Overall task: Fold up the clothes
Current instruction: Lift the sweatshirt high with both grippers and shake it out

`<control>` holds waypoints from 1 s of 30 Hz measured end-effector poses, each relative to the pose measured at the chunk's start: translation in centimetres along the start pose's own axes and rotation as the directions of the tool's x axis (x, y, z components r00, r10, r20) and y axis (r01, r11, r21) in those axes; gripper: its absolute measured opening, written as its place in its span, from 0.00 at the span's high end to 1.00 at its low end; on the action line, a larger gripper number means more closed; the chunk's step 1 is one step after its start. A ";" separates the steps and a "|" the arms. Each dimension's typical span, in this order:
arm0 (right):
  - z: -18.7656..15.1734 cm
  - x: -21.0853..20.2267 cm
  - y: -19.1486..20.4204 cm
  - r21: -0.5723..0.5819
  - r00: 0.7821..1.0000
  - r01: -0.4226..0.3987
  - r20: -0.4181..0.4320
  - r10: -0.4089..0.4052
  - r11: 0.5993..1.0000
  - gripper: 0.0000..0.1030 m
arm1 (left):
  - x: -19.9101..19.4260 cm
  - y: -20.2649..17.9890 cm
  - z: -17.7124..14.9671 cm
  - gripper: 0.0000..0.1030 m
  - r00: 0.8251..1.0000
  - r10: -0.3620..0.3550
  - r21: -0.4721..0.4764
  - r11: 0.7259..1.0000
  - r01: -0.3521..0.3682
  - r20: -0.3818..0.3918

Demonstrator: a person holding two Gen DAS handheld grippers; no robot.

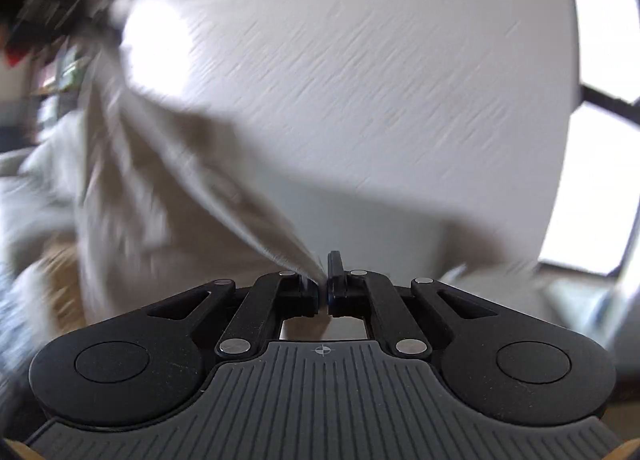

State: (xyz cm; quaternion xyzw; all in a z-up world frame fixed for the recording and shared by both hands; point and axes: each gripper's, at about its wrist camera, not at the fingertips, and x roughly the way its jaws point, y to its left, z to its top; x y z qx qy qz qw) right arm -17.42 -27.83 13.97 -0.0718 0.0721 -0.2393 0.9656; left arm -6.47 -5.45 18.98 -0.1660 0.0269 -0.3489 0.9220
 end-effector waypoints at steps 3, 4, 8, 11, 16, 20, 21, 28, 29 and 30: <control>4.9 -3.6 -2.0 0.060 0.959 0.114 0.254 -0.125 0.992 0.97 | -2.7 -1.7 0.5 0.97 0.983 -0.076 0.044 0.997 0.070 0.166; 5.8 -4.9 -1.9 0.049 0.936 0.144 0.318 -0.152 0.988 0.97 | -3.4 -2.1 0.7 0.97 0.975 -0.092 0.048 0.995 0.084 0.204; 8.0 -8.0 -0.8 -0.014 0.914 0.148 0.383 -0.132 0.989 0.97 | -4.7 -2.2 1.9 0.97 0.962 -0.120 -0.002 0.992 0.124 0.246; 9.1 -11.3 -1.6 -0.032 0.892 0.156 0.434 -0.127 0.987 0.97 | -6.6 -3.1 3.2 0.97 0.924 -0.152 0.051 0.988 0.143 0.351; 12.5 -16.5 -2.8 -0.080 0.854 0.188 0.506 -0.123 0.979 0.97 | -7.4 -4.6 5.5 0.97 0.896 -0.183 0.117 0.982 0.148 0.406; 14.1 -16.5 -3.0 -0.089 0.867 0.164 0.488 -0.100 0.982 0.97 | -7.2 -5.5 7.3 0.97 0.891 -0.201 0.148 0.977 0.152 0.408; 14.1 -16.0 -3.1 -0.089 0.875 0.155 0.474 -0.095 0.984 0.97 | -6.3 -5.3 7.3 0.97 0.908 -0.190 0.151 0.978 0.143 0.374; 8.4 -0.5 -3.5 -0.006 0.990 0.001 0.143 0.000 1.000 0.98 | -0.7 -4.1 7.1 0.97 0.938 -0.165 0.218 0.971 0.100 0.306; 8.0 2.0 -3.3 -0.003 0.994 0.014 0.109 -0.014 1.000 0.98 | 0.1 -4.0 7.1 0.97 0.938 -0.164 0.229 0.969 0.095 0.305; 8.1 4.1 -3.1 -0.004 0.995 0.032 0.094 -0.031 0.999 0.99 | 0.8 -3.8 7.1 0.97 0.939 -0.164 0.241 0.966 0.091 0.303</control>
